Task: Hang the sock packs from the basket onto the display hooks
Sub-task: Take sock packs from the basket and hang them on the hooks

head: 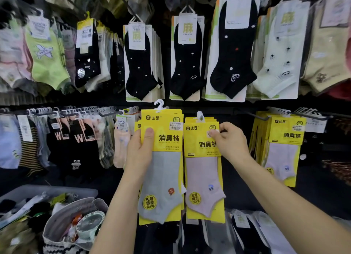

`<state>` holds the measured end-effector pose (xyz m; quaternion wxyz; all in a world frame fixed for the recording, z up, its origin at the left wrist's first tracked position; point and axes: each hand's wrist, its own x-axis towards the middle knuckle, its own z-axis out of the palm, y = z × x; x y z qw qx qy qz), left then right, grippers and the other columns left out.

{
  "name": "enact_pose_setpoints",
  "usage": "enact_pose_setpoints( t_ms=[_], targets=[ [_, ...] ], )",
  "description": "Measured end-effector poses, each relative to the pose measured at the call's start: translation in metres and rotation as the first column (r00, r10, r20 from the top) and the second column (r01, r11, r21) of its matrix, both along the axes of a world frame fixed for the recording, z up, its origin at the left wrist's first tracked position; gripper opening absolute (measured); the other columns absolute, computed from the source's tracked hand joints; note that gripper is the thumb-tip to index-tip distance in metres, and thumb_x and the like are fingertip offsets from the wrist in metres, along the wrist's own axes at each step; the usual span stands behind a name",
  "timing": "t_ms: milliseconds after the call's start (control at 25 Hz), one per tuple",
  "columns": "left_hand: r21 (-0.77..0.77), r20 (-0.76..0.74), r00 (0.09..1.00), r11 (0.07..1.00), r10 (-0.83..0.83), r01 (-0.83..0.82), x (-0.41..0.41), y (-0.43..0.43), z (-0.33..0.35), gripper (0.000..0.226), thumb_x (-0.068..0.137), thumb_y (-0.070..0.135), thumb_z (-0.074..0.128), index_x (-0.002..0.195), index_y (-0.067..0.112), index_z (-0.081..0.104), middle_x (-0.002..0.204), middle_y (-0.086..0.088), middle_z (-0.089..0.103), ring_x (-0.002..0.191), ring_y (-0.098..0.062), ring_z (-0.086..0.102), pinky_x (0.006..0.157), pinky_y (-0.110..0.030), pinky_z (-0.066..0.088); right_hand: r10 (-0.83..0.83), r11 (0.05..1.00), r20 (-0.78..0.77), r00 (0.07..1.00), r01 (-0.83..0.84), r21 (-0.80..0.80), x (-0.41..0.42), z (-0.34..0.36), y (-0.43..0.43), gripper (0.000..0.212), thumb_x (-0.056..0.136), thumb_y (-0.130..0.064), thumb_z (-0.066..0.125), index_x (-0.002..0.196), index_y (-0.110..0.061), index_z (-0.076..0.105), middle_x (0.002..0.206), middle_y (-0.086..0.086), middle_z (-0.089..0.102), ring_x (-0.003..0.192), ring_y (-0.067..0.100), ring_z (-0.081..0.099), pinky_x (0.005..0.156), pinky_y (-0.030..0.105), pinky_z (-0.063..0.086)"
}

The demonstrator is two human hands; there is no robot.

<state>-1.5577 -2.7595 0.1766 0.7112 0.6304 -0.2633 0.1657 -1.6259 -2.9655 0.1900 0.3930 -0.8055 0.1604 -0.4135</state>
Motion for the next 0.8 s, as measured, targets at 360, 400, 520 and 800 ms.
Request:
enact_pose_setpoints(
  t_ms=[360,400,520,800],
  targets=[
    [0.035,0.021,0.999,0.998,0.045,-0.046,-0.007,-0.013,-0.005,0.025,0.096,0.033,0.044,0.083,0.017,0.058,0.084,0.008,0.063,0.077,-0.001,0.058,0.066,-0.008,0.044,0.042,0.998,0.140,0.989,-0.036,-0.043,-0.023,0.000,0.013,0.025,0.079,-0.046,0.065,0.087,-0.027,0.050,0.077,-0.008,0.055,0.067,0.002,0.052,0.058,0.016,0.041],
    [0.035,0.036,0.999,0.999,0.012,-0.013,-0.011,-0.018,-0.006,0.021,0.096,0.031,0.045,0.082,0.022,0.058,0.085,0.010,0.064,0.076,0.003,0.058,0.067,-0.008,0.045,0.125,0.992,0.135,0.983,-0.126,-0.002,-0.023,0.002,0.022,0.027,0.076,-0.050,0.066,0.083,-0.029,0.051,0.075,-0.009,0.056,0.065,0.001,0.052,0.058,0.015,0.040],
    [0.037,0.081,0.995,0.997,-0.066,0.064,-0.025,-0.033,-0.010,0.016,0.096,0.029,0.046,0.088,0.026,0.059,0.092,0.010,0.066,0.086,0.001,0.062,0.076,-0.016,0.050,0.203,0.973,0.126,0.971,-0.214,0.084,-0.020,0.002,0.039,0.033,0.071,-0.050,0.072,0.076,-0.026,0.050,0.068,-0.010,0.054,0.060,0.002,0.049,0.058,0.020,0.041],
    [-0.071,-0.061,0.992,0.992,-0.112,0.107,-0.034,-0.045,-0.022,0.026,0.100,0.028,0.038,0.088,0.016,0.058,0.088,0.005,0.064,0.085,-0.010,0.060,0.076,-0.025,0.048,0.170,0.972,0.188,0.967,-0.196,0.131,-0.028,-0.005,0.029,0.027,0.081,-0.034,0.069,0.079,-0.010,0.058,0.074,0.004,0.071,0.073,0.025,0.068,0.068,0.042,0.055]
  ],
)
